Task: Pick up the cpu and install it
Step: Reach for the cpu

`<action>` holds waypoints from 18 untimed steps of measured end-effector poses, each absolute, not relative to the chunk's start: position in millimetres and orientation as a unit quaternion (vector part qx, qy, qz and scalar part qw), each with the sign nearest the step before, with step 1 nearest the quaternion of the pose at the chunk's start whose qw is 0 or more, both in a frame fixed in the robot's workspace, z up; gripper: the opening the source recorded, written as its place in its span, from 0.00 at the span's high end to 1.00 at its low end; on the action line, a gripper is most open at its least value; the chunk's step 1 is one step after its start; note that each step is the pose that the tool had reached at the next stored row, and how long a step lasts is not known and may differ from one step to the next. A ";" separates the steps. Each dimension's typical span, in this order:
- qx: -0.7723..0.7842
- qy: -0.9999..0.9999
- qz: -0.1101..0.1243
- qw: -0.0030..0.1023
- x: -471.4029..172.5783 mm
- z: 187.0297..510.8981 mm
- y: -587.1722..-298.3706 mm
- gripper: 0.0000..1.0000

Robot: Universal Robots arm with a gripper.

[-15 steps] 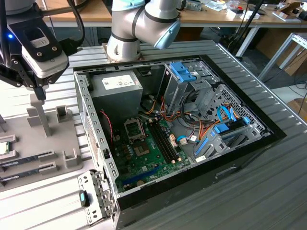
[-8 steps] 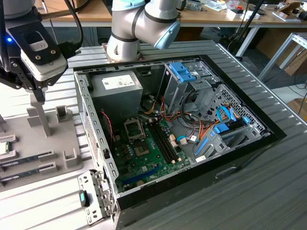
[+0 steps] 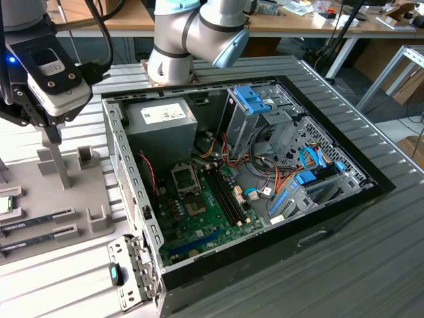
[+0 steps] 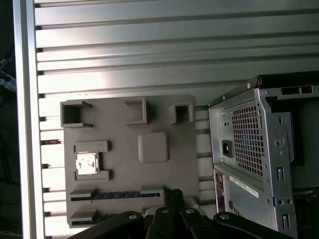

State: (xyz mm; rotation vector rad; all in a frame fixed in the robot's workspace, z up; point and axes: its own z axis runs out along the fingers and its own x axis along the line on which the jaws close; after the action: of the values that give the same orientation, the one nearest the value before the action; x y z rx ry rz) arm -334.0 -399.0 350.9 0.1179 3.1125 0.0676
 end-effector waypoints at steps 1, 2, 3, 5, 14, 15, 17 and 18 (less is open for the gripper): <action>0.038 0.999 0.022 0.013 -334.5 350.1 -399.0 0.89; 0.038 0.999 0.022 0.013 -334.7 349.6 -398.9 0.89; 0.038 0.999 0.022 0.013 -334.9 349.1 -398.9 0.89; 0.038 0.999 0.022 0.013 -335.1 347.9 -398.9 0.89; 0.038 0.999 0.022 0.013 -342.8 342.6 -398.9 0.89; 0.038 0.999 0.022 0.013 -344.4 342.3 -398.9 0.89; 0.038 0.999 0.022 0.013 -348.4 341.7 -398.7 0.89; 0.038 0.999 0.022 0.013 -350.8 341.3 -398.7 0.89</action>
State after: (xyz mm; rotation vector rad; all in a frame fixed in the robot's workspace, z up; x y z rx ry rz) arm -350.8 -398.7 341.3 0.1180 3.1125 0.0676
